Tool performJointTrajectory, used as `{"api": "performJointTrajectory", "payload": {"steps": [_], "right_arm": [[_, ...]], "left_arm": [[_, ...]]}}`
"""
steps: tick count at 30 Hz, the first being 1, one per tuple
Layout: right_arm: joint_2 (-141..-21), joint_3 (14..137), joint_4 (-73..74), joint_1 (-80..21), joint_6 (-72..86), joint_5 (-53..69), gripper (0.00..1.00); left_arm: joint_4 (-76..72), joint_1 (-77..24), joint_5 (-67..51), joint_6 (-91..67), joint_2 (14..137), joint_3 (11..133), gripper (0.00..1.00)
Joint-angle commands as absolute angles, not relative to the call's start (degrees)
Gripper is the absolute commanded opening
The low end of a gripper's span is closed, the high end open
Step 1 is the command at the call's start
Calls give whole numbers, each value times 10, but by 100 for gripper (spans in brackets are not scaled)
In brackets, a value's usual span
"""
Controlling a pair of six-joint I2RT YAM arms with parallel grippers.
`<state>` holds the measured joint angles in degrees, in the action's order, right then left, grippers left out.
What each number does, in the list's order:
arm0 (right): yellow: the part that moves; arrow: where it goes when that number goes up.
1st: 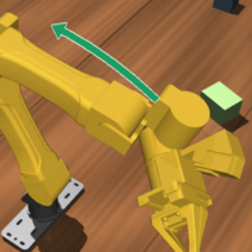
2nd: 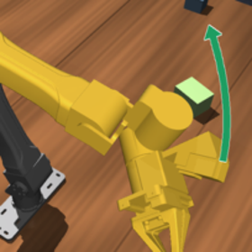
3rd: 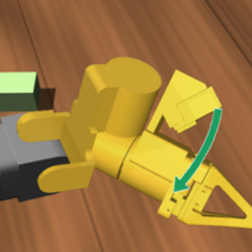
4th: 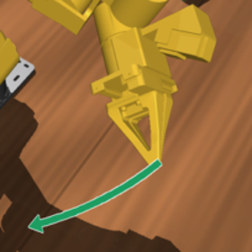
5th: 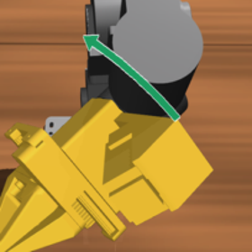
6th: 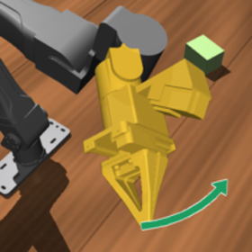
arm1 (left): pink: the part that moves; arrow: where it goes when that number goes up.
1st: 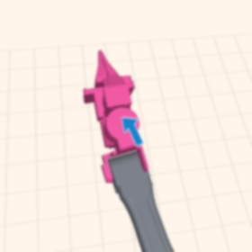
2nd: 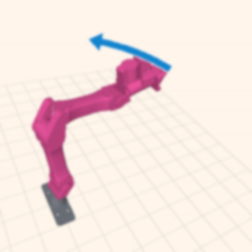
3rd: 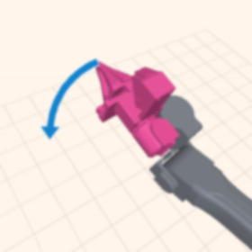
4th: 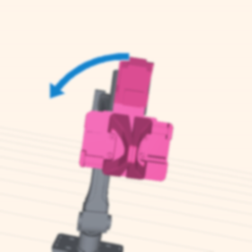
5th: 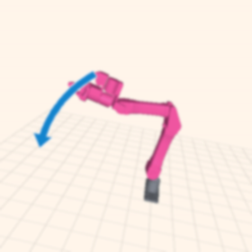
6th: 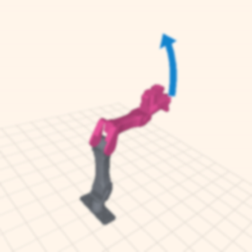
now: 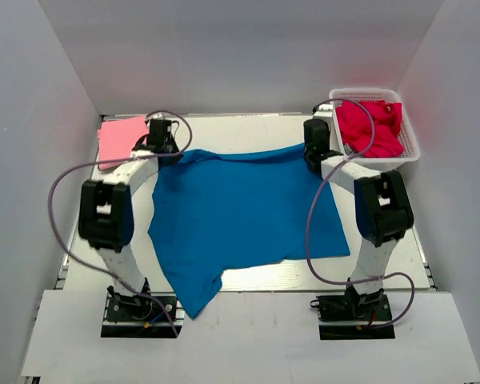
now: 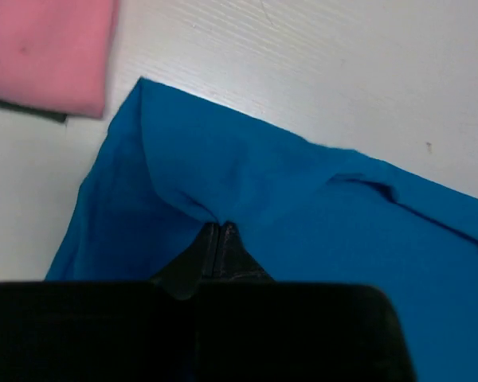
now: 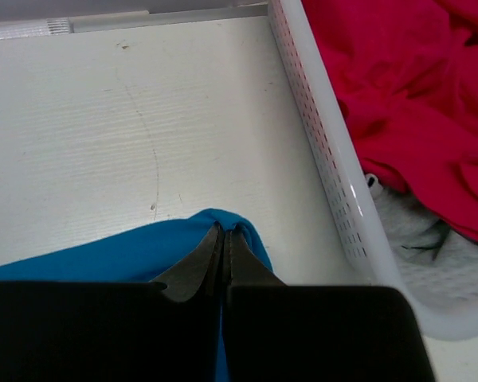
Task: Fold and stack the t-shirts
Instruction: Fold the flattened tshirt in 1/3 of the way
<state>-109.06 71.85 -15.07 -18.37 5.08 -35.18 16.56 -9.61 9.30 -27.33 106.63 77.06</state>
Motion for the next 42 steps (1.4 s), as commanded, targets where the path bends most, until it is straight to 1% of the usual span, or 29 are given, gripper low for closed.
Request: {"api": "performJointTrajectory", "payload": {"steps": [1, 5, 10, 16, 18, 24, 30, 31, 32, 33, 34, 35, 36, 37, 38, 39, 40, 41, 42], "right_arm": [[-1025, 688, -175, -180, 38, -344, 0], [-992, 648, -163, -180, 34, -338, 0], [-943, 600, -142, -180, 35, -323, 0], [-894, 574, -116, -182, 52, -322, 0], [-882, 570, -97, -181, 52, -322, 0], [-846, 538, -64, -182, 58, -321, 0], [-848, 489, -48, -182, 90, -323, 0], [-856, 485, -44, -182, 116, -330, 0], [-866, 486, -34, -181, 131, -337, 0], [-871, 503, 30, -181, 145, -375, 1], [-880, 510, 53, -183, 189, -386, 6], [-886, 516, 95, -184, 202, -414, 17], [-888, 525, 129, -185, 222, -438, 23], [-882, 526, 150, -184, 231, -444, 31], [-875, 526, 155, -184, 245, -446, 51], [-865, 525, 164, -184, 247, -443, 62], [-844, 526, 165, -184, 247, -433, 71], [-836, 527, 164, -184, 238, -426, 77], [-831, 531, 155, -185, 234, -382, 89]], "left_arm": [[176, -104, 85, -327, 964, 716, 0], [195, -104, 70, -373, 896, 613, 0], [249, -104, 71, -397, 796, 533, 0], [292, -109, 61, -423, 691, 468, 0], [317, -109, 61, -423, 660, 468, 0], [352, -109, 62, -440, 621, 441, 0], [344, -109, -2, -461, 608, 371, 1], [351, -109, -18, -461, 603, 364, 7], [364, -109, -25, -471, 603, 359, 15], [371, -109, -31, -471, 603, 352, 40], [381, -109, -38, -478, 589, 352, 51], [408, -109, -38, -478, 582, 352, 56], [419, -109, -20, -484, 573, 352, 81], [426, -109, -13, -484, 564, 352, 95], [432, -109, -3, -490, 549, 368, 100], [432, -109, 17, -490, 543, 376, 100], [432, -109, 25, -490, 543, 385, 100], [425, -109, 36, -490, 548, 405, 100], [404, -109, 44, -490, 557, 416, 100]]}}
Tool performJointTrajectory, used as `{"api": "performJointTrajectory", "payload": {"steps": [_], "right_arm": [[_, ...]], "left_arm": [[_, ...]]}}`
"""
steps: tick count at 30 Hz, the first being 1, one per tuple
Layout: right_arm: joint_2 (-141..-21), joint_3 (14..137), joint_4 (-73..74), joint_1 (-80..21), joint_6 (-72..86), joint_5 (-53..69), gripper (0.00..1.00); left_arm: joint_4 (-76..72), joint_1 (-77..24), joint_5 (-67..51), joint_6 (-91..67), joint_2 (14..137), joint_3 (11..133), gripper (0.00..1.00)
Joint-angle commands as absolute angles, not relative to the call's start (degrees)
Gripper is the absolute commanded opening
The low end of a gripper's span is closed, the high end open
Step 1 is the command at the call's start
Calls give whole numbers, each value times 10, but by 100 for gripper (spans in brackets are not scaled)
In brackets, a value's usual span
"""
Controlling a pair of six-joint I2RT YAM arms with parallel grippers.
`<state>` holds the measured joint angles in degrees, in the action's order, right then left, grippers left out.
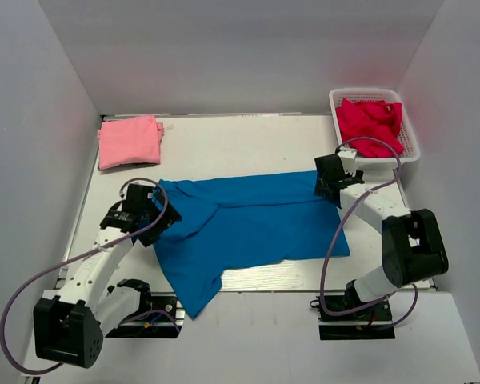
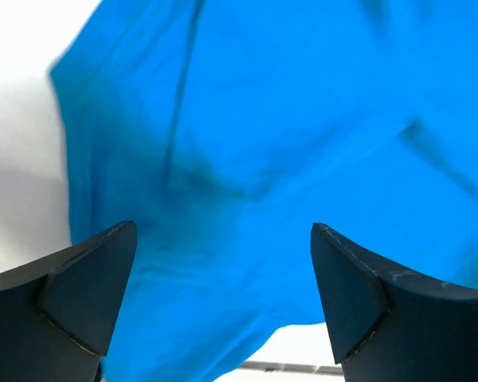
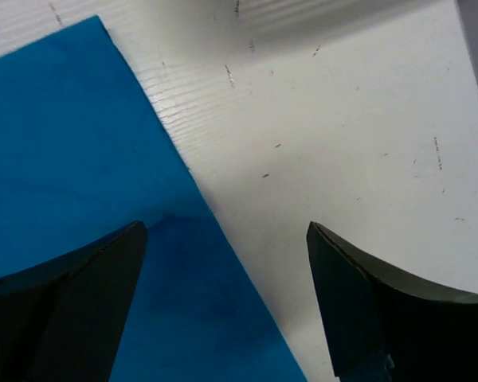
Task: Fold and stack the t-shirts
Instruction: Fold the flattened tshirt in 1/3 of the way
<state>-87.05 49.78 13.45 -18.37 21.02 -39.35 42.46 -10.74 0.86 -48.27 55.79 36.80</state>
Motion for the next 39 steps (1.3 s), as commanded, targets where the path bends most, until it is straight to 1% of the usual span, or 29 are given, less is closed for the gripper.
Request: {"api": "performJointTrajectory", "payload": {"steps": [1, 6, 8, 9, 10, 13, 15, 16, 18, 19, 22, 25, 29, 32, 34, 35, 37, 38, 39], "right_arm": [[-816, 539, 154, -185, 228, -367, 90], [-815, 555, 95, -185, 165, -233, 90], [-844, 569, 70, -185, 152, -169, 90], [-885, 586, 69, -187, 152, -159, 90], [-900, 607, 74, -185, 152, -143, 90], [-969, 657, 83, -185, 164, -137, 90], [-1015, 683, 83, -183, 184, -131, 90], [-1026, 689, 85, -181, 188, -129, 90], [-1056, 706, 92, -181, 207, -143, 90], [-1062, 710, 93, -180, 210, -145, 90], [-1097, 729, 103, -173, 227, -139, 90], [-1124, 741, 120, -163, 245, -131, 90], [-1164, 751, 118, -141, 245, -124, 90], [-1193, 786, 138, -126, 243, -112, 90], [-1210, 821, 141, -117, 236, -99, 90], [-1222, 834, 142, -114, 223, -95, 90], [-1244, 895, 162, -115, 211, -95, 90], [-1258, 914, 166, -117, 194, -93, 90], [-1266, 931, 178, -119, 191, -96, 90]], "left_arm": [[392, -109, 49, -484, 570, 426, 100], [334, -109, 55, -453, 692, 514, 100], [287, -109, 49, -440, 757, 538, 100], [270, -109, 49, -439, 777, 545, 100], [253, -109, 49, -439, 820, 567, 100], [229, -104, 62, -433, 882, 612, 100], [220, -98, 51, -426, 946, 654, 100], [226, -98, 46, -414, 968, 672, 100], [255, -98, 74, -414, 1010, 722, 100], [266, -98, 88, -414, 1047, 734, 100], [308, -92, 112, -414, 1109, 762, 100], [330, -92, 135, -429, 1145, 790, 100], [314, -87, 128, -429, 1189, 821, 100], [314, -87, 122, -429, 1237, 873, 100], [320, -82, 122, -422, 1267, 938, 100], [332, -82, 117, -414, 1300, 989, 100], [344, -77, 117, -399, 1336, 1048, 100], [351, -76, 117, -394, 1372, 1113, 100], [372, -76, 112, -389, 1389, 1148, 100]]}}
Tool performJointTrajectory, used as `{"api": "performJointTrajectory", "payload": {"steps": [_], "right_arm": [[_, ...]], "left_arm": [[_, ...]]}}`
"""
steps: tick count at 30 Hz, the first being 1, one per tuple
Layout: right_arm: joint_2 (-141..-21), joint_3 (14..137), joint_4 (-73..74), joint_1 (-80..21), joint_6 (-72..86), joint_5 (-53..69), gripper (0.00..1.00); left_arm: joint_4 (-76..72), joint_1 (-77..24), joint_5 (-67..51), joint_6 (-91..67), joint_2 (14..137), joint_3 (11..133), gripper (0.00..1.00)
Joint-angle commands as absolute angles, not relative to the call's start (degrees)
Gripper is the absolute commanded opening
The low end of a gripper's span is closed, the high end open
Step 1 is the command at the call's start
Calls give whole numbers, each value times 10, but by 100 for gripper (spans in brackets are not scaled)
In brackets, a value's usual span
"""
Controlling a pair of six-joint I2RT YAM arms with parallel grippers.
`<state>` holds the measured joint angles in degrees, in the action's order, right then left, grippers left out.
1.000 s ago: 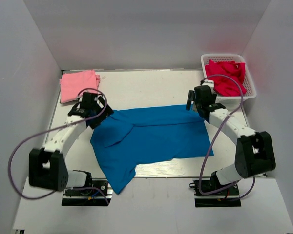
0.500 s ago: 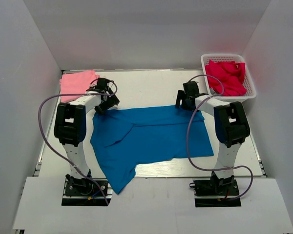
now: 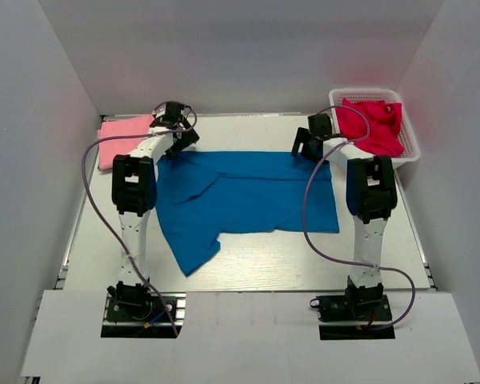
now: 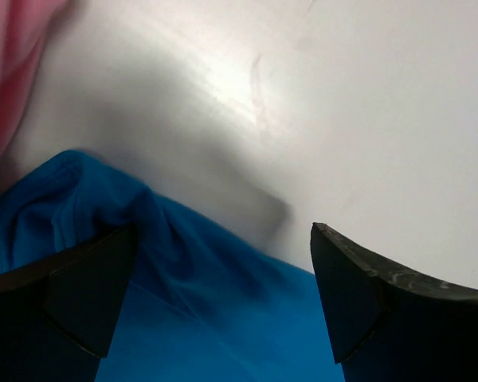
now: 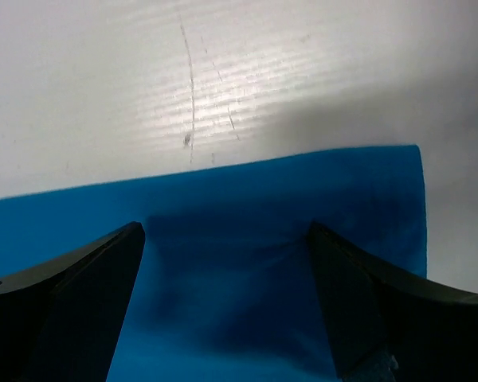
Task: Fold and stack the t-shirts
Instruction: Fold the flattened tshirt in 1/3 of the way, then grap the side of the flattened tshirt closest away from the robot with both arms
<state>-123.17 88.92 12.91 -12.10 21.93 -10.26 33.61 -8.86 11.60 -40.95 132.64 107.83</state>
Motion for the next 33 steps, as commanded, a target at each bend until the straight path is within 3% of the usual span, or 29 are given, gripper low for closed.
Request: {"api": "performJointTrajectory", "payload": {"steps": [1, 3, 6, 12, 15, 18, 23, 30, 33], "right_arm": [[-1282, 979, 192, -118, 184, -104, 90], [-1288, 1018, 205, -118, 173, -115, 90], [-1273, 1041, 205, -126, 150, -122, 90], [-1158, 929, 148, -150, 138, -86, 90], [-1027, 812, 103, -161, 153, -90, 90], [-923, 642, 52, -166, 181, -84, 90], [-799, 479, 27, -163, 266, -82, 90], [-676, 382, 15, -161, 327, -96, 90], [-650, 364, 14, -162, 337, -99, 90]], "left_arm": [[380, -70, 112, -380, 1405, 1181, 100], [393, -70, 92, -367, 1434, 1264, 100], [392, -65, 55, -349, 1420, 1295, 100], [301, -77, 20, -334, 1201, 1072, 100], [338, -83, -17, -329, 1077, 960, 100], [332, -89, -52, -351, 966, 779, 100], [358, -100, -77, -410, 741, 467, 100], [458, -100, -94, -482, 551, 300, 100], [458, -107, -104, -519, 522, 265, 100]]}}
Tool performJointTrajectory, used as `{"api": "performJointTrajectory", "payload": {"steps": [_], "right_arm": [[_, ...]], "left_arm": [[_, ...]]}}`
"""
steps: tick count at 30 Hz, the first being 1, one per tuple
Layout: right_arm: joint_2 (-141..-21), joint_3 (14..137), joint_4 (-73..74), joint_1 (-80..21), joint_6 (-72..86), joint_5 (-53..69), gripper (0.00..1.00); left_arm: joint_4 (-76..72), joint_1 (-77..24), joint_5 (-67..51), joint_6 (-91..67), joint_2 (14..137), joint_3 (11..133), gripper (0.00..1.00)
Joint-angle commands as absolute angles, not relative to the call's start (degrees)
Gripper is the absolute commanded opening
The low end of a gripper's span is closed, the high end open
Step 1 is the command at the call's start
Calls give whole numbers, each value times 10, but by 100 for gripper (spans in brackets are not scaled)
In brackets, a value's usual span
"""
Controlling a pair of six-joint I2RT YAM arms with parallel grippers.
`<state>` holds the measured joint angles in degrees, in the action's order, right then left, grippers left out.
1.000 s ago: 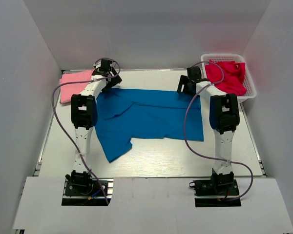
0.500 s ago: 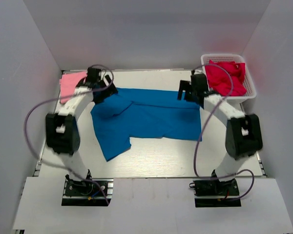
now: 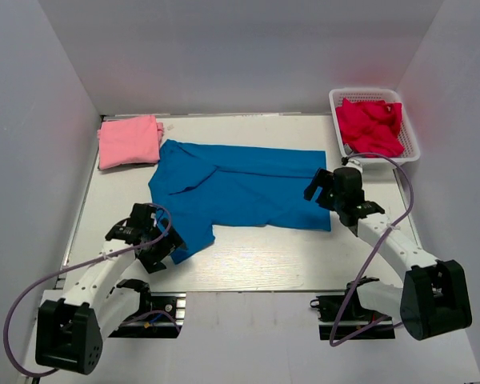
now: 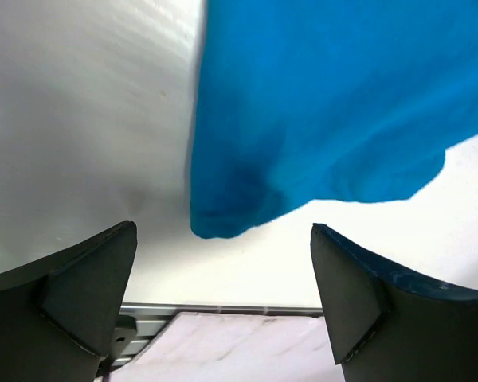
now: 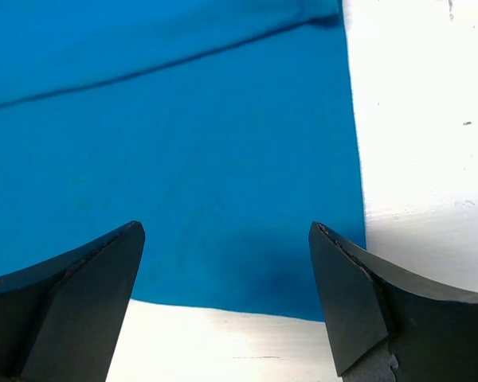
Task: Fold and stack the t-shirts
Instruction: Grap the side of the flattened tshirt closest away from the robot with both arms
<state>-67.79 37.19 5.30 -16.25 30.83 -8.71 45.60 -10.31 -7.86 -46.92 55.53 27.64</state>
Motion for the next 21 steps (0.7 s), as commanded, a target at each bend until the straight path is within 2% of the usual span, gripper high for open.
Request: {"api": "performJointTrajectory", "payload": {"steps": [1, 5, 8, 9, 12, 13, 15, 16, 21], "right_arm": [[-647, 360, 14, -161, 339, -99, 90], [-642, 361, 22, -160, 339, -105, 90], [-643, 366, 31, -161, 340, -109, 90], [-645, 365, 33, -159, 338, -110, 90], [-644, 360, 39, -160, 343, -118, 90], [-644, 359, 43, -161, 344, -121, 90], [-644, 359, 48, -161, 349, -127, 90], [-643, 357, 59, -160, 351, -135, 90], [-633, 351, 113, -161, 366, -145, 90]], "left_arm": [[449, -107, -104, -525, 522, 251, 100], [428, -107, -84, -546, 560, 235, 99], [402, -107, -77, -554, 580, 235, 80], [396, -107, -71, -559, 587, 229, 66], [390, -102, -65, -559, 592, 229, 44], [390, -102, -59, -559, 592, 229, 28], [398, -102, -52, -564, 598, 229, 4], [398, -102, -52, -564, 598, 229, 0], [398, -102, -45, -559, 573, 236, 0]]}}
